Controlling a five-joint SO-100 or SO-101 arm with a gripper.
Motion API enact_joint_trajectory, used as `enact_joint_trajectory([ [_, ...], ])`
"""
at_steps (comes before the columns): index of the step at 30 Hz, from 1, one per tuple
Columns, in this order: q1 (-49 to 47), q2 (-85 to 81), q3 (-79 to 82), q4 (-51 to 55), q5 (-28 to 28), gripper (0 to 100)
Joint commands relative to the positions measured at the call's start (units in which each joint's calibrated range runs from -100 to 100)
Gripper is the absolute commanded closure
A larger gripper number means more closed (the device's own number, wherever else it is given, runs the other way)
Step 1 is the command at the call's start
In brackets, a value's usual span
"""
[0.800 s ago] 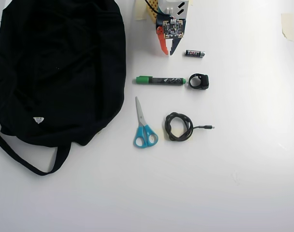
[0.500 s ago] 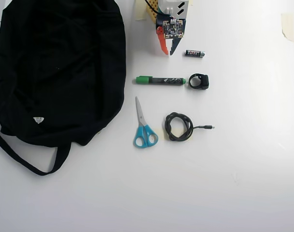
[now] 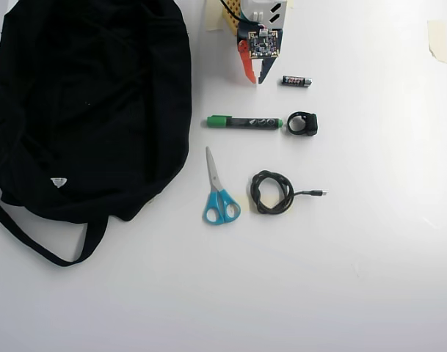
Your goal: Put the green marker into the black bag
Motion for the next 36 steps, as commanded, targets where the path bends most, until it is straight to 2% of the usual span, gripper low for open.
enact_joint_trajectory([
  [1,0.33,-0.33,1.64,1.20,0.01,98],
  [36,-0.11,-0.33,1.64,1.20,-0.20,98],
])
